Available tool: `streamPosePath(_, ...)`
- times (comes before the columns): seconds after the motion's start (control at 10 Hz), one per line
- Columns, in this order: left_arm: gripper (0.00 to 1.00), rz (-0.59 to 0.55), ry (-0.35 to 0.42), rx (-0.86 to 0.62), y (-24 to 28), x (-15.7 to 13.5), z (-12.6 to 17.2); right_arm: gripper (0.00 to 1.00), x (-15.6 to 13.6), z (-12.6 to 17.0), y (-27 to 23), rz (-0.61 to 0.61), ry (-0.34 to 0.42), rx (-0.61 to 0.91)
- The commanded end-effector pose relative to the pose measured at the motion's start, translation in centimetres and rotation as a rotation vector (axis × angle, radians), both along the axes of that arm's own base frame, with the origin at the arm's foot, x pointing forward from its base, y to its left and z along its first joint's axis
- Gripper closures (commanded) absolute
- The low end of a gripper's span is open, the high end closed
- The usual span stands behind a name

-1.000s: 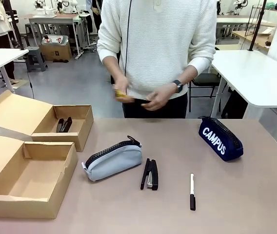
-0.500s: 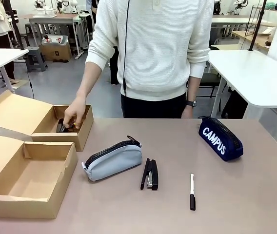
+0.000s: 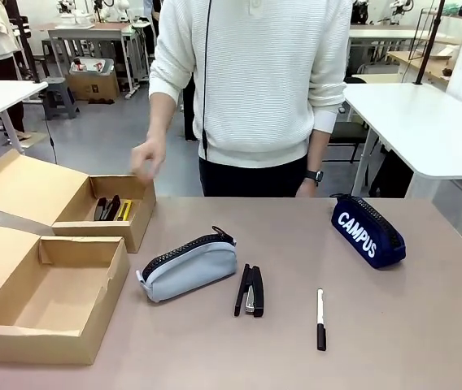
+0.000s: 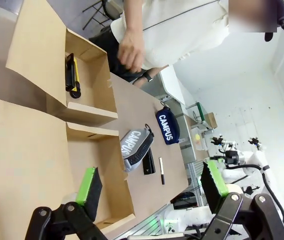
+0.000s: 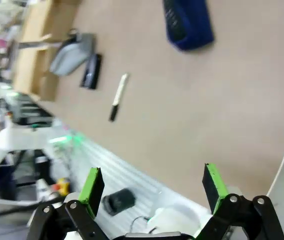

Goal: Place items inside the box.
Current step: Pick up a Pencil pouch or Stapler and place it inside the Mailer Box closest to the robot.

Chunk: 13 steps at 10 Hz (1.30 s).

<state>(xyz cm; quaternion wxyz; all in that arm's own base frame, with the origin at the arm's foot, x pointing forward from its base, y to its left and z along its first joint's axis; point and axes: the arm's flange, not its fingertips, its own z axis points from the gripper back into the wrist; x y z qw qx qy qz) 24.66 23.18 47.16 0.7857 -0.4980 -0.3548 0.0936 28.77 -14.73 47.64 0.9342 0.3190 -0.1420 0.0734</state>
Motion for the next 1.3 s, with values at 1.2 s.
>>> streamPosePath(1.2, 0.0, -0.004, -0.037, -0.003, 0.0, 0.1, 0.1, 0.0, 19.5, -8.0, 17.8, 0.036, -0.005, -0.465)
